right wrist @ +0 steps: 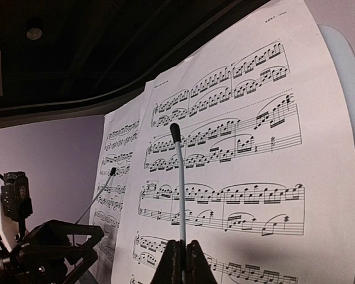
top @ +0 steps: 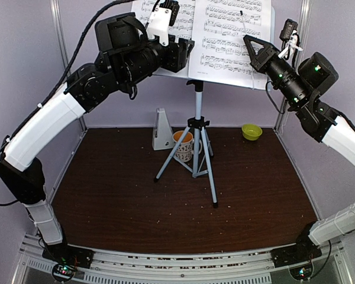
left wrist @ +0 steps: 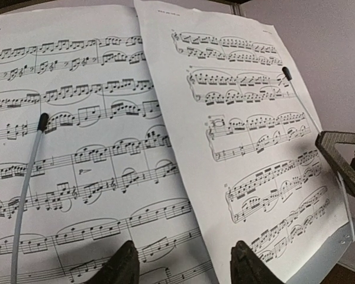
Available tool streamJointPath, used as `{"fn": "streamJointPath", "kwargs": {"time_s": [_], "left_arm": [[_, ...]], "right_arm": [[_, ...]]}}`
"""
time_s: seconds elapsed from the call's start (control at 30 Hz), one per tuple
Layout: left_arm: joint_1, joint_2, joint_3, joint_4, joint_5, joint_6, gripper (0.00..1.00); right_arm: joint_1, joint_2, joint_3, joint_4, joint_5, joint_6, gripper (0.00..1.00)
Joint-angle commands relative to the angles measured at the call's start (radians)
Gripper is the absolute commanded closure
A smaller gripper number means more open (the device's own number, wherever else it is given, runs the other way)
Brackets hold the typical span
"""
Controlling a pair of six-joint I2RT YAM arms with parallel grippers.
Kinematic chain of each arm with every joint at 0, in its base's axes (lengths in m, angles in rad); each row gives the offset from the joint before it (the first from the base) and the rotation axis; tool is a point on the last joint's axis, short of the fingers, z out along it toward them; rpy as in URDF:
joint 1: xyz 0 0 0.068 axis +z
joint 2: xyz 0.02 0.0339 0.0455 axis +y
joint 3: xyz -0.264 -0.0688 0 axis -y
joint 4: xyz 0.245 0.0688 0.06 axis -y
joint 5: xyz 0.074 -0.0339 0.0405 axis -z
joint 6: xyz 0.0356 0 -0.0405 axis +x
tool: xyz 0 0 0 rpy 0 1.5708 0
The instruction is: Set up the instrument practice props
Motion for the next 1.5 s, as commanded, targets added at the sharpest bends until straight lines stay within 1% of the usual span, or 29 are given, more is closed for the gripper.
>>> {"fn": "streamJointPath", "kwargs": {"time_s": [0.0,0.07,0.17,0.23,0.37,0.5,0.63,1.47], "left_arm": [[-0.004,-0.013,0.006,0.043,-0.161,0.078,0.5],[-0.005,-0.013,-0.005,0.056,-0.154,0.092,0.56],[-0.011,-0.008,-0.014,0.076,-0.144,0.116,0.72],[-0.013,0.005,0.002,0.072,-0.145,0.13,0.76],[-0.02,0.044,0.06,0.034,-0.165,0.157,0.76],[-0.024,0.075,0.091,0.03,-0.212,0.185,0.78],[-0.024,0.089,0.109,0.023,-0.225,0.191,0.79],[-0.025,0.127,0.154,-0.003,-0.123,0.176,0.77]], "right_arm": [[0.013,-0.003,0.008,0.033,-0.032,-0.013,1.0],[0.013,-0.003,0.006,0.035,-0.031,-0.014,1.0],[0.013,-0.004,0.006,0.036,-0.029,-0.014,1.0],[0.013,-0.004,0.005,0.036,-0.03,-0.013,1.0],[0.012,-0.007,0.003,0.037,-0.028,-0.015,1.0],[0.012,-0.007,0.001,0.042,-0.03,-0.01,1.0],[0.013,-0.007,0.004,0.043,-0.032,-0.008,1.0],[0.013,-0.004,0.007,0.042,-0.037,-0.006,1.0]]}}
